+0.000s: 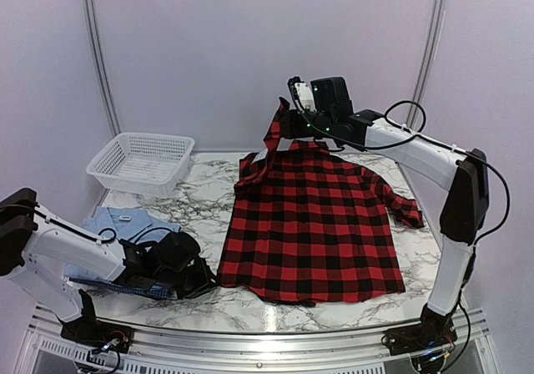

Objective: Fold and stack the long sleeve shirts
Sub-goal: Pick up the shirt from the center of the board, then fold the flattened shirt at the center of the board.

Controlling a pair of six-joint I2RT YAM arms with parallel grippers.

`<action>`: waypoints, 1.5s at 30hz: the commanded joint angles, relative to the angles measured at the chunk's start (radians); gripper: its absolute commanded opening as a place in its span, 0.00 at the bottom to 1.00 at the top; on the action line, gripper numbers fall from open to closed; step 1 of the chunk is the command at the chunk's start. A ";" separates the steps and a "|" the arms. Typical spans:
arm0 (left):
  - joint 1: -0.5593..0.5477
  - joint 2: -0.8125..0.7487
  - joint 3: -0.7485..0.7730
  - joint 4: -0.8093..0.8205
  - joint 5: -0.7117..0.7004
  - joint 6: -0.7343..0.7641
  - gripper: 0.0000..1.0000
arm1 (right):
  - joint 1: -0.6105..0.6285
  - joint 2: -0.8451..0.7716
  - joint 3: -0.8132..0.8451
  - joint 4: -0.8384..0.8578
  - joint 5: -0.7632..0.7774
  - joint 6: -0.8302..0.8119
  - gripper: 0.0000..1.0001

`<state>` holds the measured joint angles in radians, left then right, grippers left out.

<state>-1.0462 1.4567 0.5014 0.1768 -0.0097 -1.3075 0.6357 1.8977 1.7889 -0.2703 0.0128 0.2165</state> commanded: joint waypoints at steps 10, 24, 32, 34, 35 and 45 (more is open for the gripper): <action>0.005 0.018 0.052 -0.097 -0.013 0.057 0.00 | 0.009 -0.037 0.050 -0.026 0.035 0.003 0.00; 0.003 0.030 0.341 -0.339 0.044 0.352 0.00 | -0.031 -0.027 0.189 -0.106 0.132 -0.066 0.00; -0.020 0.204 0.591 -0.417 0.177 0.537 0.00 | -0.107 -0.080 0.201 -0.127 0.225 -0.135 0.00; -0.031 0.252 0.657 -0.449 0.215 0.586 0.00 | -0.135 -0.102 0.175 -0.126 0.232 -0.143 0.00; -0.036 0.277 0.686 -0.461 0.234 0.617 0.00 | -0.150 -0.113 0.154 -0.126 0.229 -0.144 0.00; -0.072 0.431 0.861 -0.525 0.366 0.719 0.00 | -0.246 -0.243 -0.049 -0.077 0.219 -0.125 0.00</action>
<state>-1.1091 1.8458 1.3113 -0.2832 0.2810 -0.6559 0.4137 1.7031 1.7756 -0.3824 0.2253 0.0921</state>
